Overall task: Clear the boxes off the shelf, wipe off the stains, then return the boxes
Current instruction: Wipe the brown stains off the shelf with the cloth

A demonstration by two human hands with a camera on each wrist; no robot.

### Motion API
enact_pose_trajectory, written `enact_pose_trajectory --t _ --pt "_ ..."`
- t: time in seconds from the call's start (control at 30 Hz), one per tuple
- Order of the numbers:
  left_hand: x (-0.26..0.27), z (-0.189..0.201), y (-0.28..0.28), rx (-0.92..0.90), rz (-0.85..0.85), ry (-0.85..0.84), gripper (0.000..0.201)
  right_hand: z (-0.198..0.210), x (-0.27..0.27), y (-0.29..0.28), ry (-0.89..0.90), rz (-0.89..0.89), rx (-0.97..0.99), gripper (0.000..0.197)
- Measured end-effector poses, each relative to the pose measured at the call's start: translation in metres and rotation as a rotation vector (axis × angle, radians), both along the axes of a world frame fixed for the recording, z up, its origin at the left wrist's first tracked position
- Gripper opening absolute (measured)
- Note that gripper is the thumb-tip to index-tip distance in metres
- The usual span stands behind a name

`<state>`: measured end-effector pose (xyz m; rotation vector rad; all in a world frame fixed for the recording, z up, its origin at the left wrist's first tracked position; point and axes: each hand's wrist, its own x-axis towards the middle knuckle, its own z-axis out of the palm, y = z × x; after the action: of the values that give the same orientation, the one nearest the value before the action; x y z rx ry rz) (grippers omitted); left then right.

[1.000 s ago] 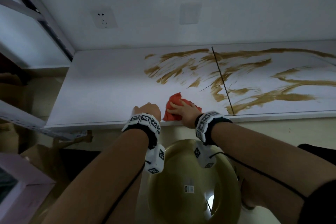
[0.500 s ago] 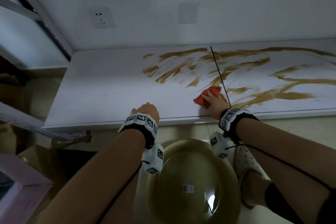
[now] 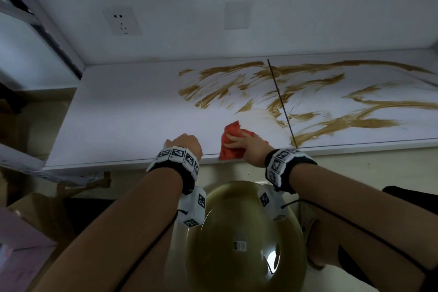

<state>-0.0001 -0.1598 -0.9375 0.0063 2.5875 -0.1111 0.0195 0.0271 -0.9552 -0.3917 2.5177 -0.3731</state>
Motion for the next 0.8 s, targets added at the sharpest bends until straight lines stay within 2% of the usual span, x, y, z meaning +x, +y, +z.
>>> enact_pose_trajectory --t 0.07,0.17,0.33,0.43,0.53,0.67,0.8 --pt "-0.001 0.002 -0.001 -0.016 0.02 -0.024 0.038 -0.002 0.002 0.023 0.057 -0.101 -0.024 0.062" --pt "-0.002 0.0 -0.004 -0.026 0.027 -0.02 0.03 0.003 -0.001 0.056 0.065 -0.34 0.034 0.065" --pt "0.0 -0.001 -0.006 -0.02 0.015 -0.011 0.029 0.002 -0.034 0.051 -0.063 -0.397 0.16 0.06" --pt "0.0 -0.004 -0.009 -0.027 -0.003 -0.017 0.042 0.005 -0.053 0.026 -0.082 -0.348 0.183 0.062" --pt "0.002 -0.004 -0.008 -0.037 -0.033 -0.027 0.049 0.006 -0.061 -0.003 -0.071 -0.225 0.184 0.066" --pt "0.002 0.001 -0.005 -0.037 -0.045 -0.01 0.048 0.005 -0.04 -0.038 -0.015 0.003 0.122 0.061" --pt "0.002 0.002 -0.004 -0.019 -0.005 -0.026 0.042 0.001 -0.015 -0.023 0.034 0.073 0.003 0.061"
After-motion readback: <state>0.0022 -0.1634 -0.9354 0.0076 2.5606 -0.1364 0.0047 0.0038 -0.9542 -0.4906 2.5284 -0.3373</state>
